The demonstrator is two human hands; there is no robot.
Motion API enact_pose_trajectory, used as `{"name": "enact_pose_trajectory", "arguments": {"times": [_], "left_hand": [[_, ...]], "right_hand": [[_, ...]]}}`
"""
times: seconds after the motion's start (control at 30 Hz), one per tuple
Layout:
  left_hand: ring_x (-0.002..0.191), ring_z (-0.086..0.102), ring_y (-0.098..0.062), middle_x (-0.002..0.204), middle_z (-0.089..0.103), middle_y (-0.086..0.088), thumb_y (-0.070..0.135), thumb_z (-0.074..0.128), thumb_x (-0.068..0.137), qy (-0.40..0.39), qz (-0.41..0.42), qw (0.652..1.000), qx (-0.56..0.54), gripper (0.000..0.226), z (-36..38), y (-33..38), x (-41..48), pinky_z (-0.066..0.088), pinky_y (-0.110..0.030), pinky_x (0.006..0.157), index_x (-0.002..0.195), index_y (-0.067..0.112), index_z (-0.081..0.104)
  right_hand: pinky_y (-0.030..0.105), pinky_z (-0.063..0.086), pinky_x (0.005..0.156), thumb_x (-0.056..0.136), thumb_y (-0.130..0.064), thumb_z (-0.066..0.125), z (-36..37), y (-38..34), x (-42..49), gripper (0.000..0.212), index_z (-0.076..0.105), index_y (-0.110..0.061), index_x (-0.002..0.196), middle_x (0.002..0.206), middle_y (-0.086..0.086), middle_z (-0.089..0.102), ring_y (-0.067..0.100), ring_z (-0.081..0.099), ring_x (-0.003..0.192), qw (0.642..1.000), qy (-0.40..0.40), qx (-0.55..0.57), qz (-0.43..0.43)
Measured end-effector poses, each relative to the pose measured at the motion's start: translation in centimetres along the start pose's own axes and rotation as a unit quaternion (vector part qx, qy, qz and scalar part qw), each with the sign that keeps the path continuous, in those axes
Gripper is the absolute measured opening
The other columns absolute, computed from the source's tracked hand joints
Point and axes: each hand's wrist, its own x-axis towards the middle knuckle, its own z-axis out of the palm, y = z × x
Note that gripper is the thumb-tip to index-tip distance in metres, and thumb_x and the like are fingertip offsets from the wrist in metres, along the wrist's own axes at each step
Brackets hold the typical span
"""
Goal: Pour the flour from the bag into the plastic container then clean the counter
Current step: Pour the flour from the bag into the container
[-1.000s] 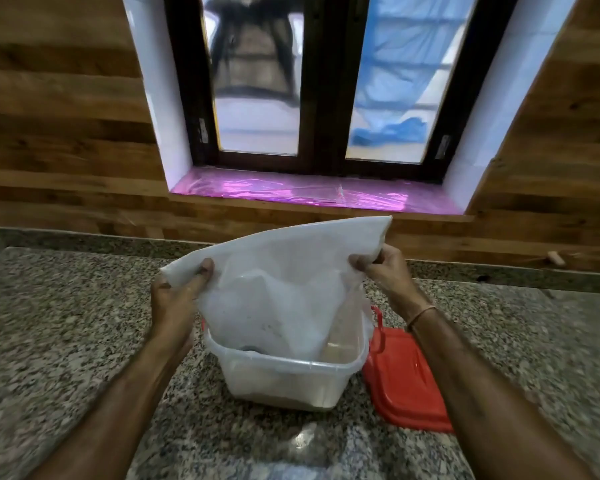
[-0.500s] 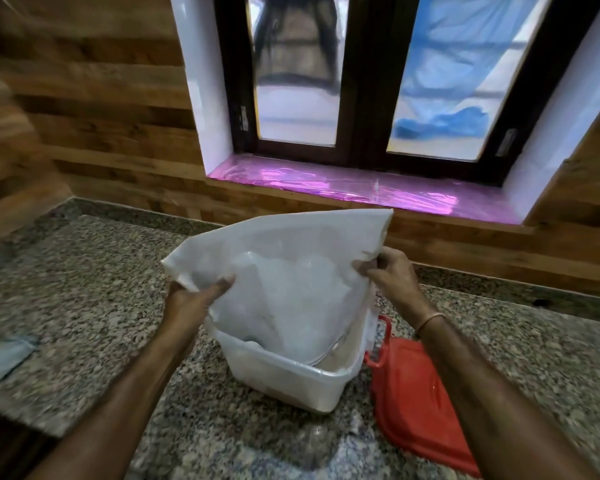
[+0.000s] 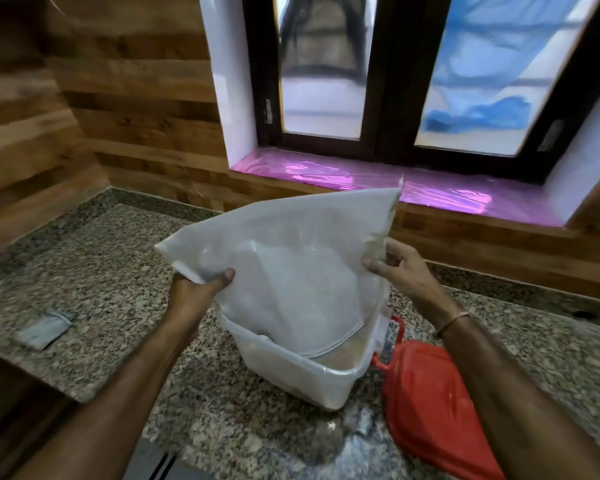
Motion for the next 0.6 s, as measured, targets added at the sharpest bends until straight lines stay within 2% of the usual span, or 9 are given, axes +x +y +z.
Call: {"name": "enact_pose_trajectory", "arguments": {"times": [0.07,0.1,0.13,0.23,0.3,0.4,0.5,0.53,0.6], "left_hand": [[0.083,0.076,-0.003,0.105,0.077,0.003,0.007,0.085,0.081,0.014,0.012,1.000,0.002,0.033,0.7,1.0,0.5,0.061,-0.024,0.070,0.110,0.015,0.071],[0.078,0.076,-0.001,0.099,0.077,0.005,0.008,0.086,0.080,0.016,0.018,1.000,0.014,0.028,1.0,1.1,0.8,0.059,-0.025,0.068,0.101,0.018,0.072],[0.075,0.075,-0.001,0.096,0.077,0.007,0.009,0.087,0.078,0.017,0.019,0.999,0.021,0.025,1.3,1.3,0.9,0.058,-0.026,0.069,0.095,0.019,0.072],[0.081,0.076,-0.006,0.097,0.078,0.006,0.010,0.089,0.077,0.028,0.005,0.999,0.019,0.027,1.3,1.1,1.0,0.058,-0.027,0.072,0.097,0.018,0.073],[0.081,0.076,-0.005,0.099,0.078,0.004,0.007,0.087,0.078,0.033,-0.001,0.999,0.004,0.030,1.2,0.9,0.8,0.059,-0.023,0.066,0.103,0.014,0.073],[0.074,0.076,-0.002,0.093,0.078,0.005,0.006,0.087,0.078,0.041,-0.013,0.999,-0.013,0.027,1.5,0.8,0.7,0.058,-0.016,0.059,0.101,0.012,0.073],[0.078,0.077,-0.007,0.089,0.080,0.006,0.009,0.088,0.078,0.045,-0.032,0.998,-0.025,0.023,1.6,1.1,1.0,0.059,-0.019,0.062,0.097,0.013,0.075],[0.080,0.077,-0.009,0.090,0.080,0.006,0.009,0.087,0.078,0.050,-0.040,0.997,-0.032,0.023,1.5,1.2,1.2,0.059,-0.020,0.063,0.096,0.013,0.075],[0.083,0.077,-0.010,0.095,0.079,0.004,0.010,0.086,0.079,0.054,-0.045,0.997,-0.038,0.023,1.1,1.5,1.3,0.058,-0.021,0.065,0.099,0.012,0.074]], "right_hand": [[0.042,0.062,0.085,0.082,-0.020,0.088,0.3,1.4,-0.6,0.015,0.081,-0.023,0.095,0.097,-0.008,0.080,0.009,0.073,0.091,0.989,0.021,-0.146,0.007],[0.044,0.061,0.085,0.078,-0.020,0.090,0.4,2.3,-0.9,0.016,0.081,-0.022,0.092,0.094,-0.008,0.079,0.010,0.072,0.089,0.980,0.040,-0.195,0.013],[0.047,0.061,0.086,0.079,-0.017,0.090,0.7,2.6,-1.3,0.017,0.082,-0.018,0.094,0.097,-0.004,0.081,0.012,0.073,0.091,0.981,0.051,-0.189,0.014],[0.051,0.061,0.097,0.094,-0.015,0.078,0.6,1.4,-1.6,0.031,0.074,-0.006,0.123,0.120,0.010,0.079,0.026,0.075,0.110,0.998,0.040,0.037,0.016],[0.050,0.061,0.098,0.096,-0.015,0.074,0.2,0.4,-1.3,0.034,0.071,-0.001,0.126,0.122,0.015,0.077,0.035,0.074,0.113,0.995,0.018,0.094,0.023],[0.058,0.060,0.095,0.083,-0.031,0.084,-0.2,0.5,-1.2,0.033,0.080,-0.013,0.110,0.111,0.007,0.081,0.032,0.077,0.106,0.999,0.035,-0.004,0.013],[0.048,0.060,0.095,0.078,-0.036,0.087,0.0,1.6,-2.0,0.026,0.079,-0.027,0.100,0.110,-0.006,0.080,0.016,0.074,0.107,0.994,0.001,-0.111,0.011],[0.047,0.060,0.092,0.076,-0.037,0.087,0.2,2.0,-2.2,0.018,0.077,-0.030,0.089,0.103,-0.007,0.079,0.014,0.074,0.101,0.986,0.005,-0.166,-0.001],[0.045,0.058,0.080,0.077,-0.041,0.083,0.3,2.4,-2.3,0.024,0.068,-0.023,0.070,0.080,-0.005,0.075,0.017,0.071,0.081,0.970,0.055,-0.238,-0.011]]}}
